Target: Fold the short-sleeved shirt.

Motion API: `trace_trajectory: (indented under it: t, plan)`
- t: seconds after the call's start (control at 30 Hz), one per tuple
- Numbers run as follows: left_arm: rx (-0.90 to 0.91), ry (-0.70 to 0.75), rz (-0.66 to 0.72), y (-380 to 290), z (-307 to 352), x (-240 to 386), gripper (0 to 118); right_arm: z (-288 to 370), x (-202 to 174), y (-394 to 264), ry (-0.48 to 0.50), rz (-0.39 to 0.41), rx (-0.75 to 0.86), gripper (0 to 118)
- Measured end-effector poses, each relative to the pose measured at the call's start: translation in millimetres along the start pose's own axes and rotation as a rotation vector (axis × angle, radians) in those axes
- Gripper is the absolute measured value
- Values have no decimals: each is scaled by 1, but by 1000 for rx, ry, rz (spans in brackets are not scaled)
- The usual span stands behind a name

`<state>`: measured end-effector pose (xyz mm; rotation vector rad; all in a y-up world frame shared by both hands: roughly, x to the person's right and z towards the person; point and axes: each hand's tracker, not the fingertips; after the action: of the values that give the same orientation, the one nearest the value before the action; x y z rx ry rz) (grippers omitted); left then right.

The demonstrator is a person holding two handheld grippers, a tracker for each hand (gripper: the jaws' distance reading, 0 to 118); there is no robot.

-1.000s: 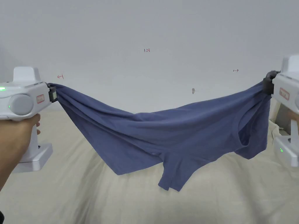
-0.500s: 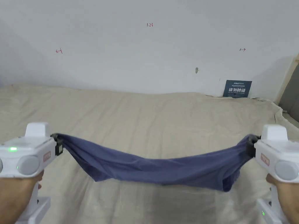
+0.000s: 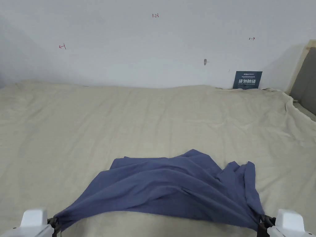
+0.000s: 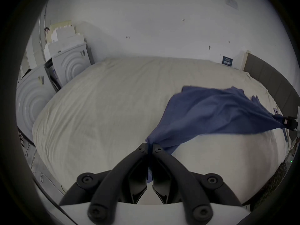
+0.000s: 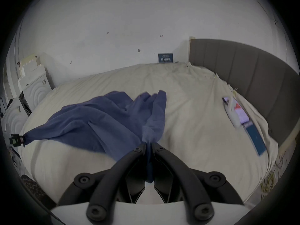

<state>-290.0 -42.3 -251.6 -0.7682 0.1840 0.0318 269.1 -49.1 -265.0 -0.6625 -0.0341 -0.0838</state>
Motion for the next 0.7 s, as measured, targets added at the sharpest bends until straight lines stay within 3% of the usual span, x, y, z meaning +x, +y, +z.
trace_trajectory:
  t: [0.4,0.7]
  plan:
    - [-18,48,57,-47,45,-48,1,70,20,-47,-14,-43,-48,4]
    - [-90,82,78,-64,24,-36,1,33,19,-77,-88,-13,-222,4]
